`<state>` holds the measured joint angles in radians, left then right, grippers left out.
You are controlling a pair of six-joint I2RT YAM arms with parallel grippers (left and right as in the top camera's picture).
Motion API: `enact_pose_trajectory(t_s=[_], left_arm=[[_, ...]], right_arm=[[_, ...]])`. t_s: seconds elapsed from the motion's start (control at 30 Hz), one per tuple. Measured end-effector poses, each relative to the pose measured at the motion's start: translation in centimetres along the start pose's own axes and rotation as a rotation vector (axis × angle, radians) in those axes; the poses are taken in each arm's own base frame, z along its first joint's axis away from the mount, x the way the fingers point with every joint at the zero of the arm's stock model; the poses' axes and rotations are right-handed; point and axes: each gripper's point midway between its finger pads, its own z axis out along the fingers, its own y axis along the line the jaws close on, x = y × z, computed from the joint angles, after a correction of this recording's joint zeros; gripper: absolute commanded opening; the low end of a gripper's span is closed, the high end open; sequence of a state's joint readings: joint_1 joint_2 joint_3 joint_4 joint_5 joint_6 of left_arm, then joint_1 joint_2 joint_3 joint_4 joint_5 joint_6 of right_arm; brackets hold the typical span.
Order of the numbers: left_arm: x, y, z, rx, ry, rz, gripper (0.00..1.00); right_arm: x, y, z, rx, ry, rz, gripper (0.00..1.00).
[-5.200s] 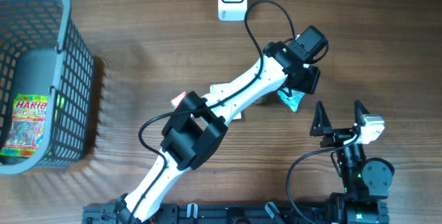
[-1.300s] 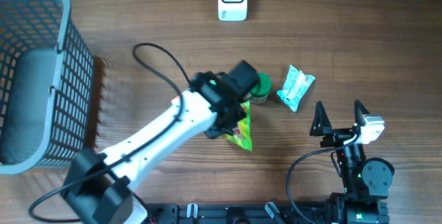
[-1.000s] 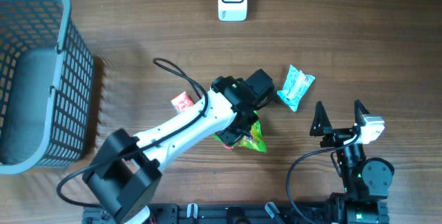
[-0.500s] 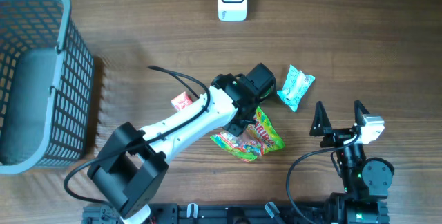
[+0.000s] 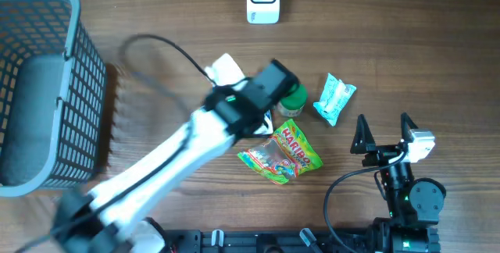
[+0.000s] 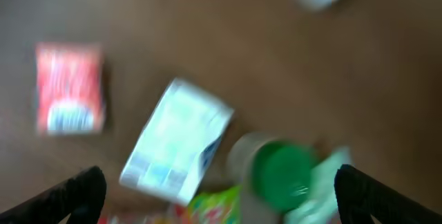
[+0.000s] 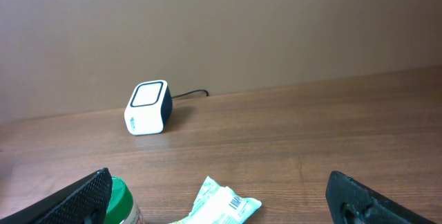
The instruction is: Scan the item barcode
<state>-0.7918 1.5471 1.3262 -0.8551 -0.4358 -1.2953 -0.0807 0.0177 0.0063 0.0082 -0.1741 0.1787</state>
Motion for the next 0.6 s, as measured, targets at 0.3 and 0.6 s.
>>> enact_pose_trajectory(t_s=[0.3,0.6], left_arm=[[-18.2,-2.5,-19.2,0.428,-0.635,0.123,1.00],[-25.8,4.4,-38.4,0.571,-1.200,0.093,1.00]], right_arm=[[0.0,0.0,0.0,0.000,0.000,0.000,1.00],[0.0,0.0,0.0,0.000,0.000,0.000,0.99]])
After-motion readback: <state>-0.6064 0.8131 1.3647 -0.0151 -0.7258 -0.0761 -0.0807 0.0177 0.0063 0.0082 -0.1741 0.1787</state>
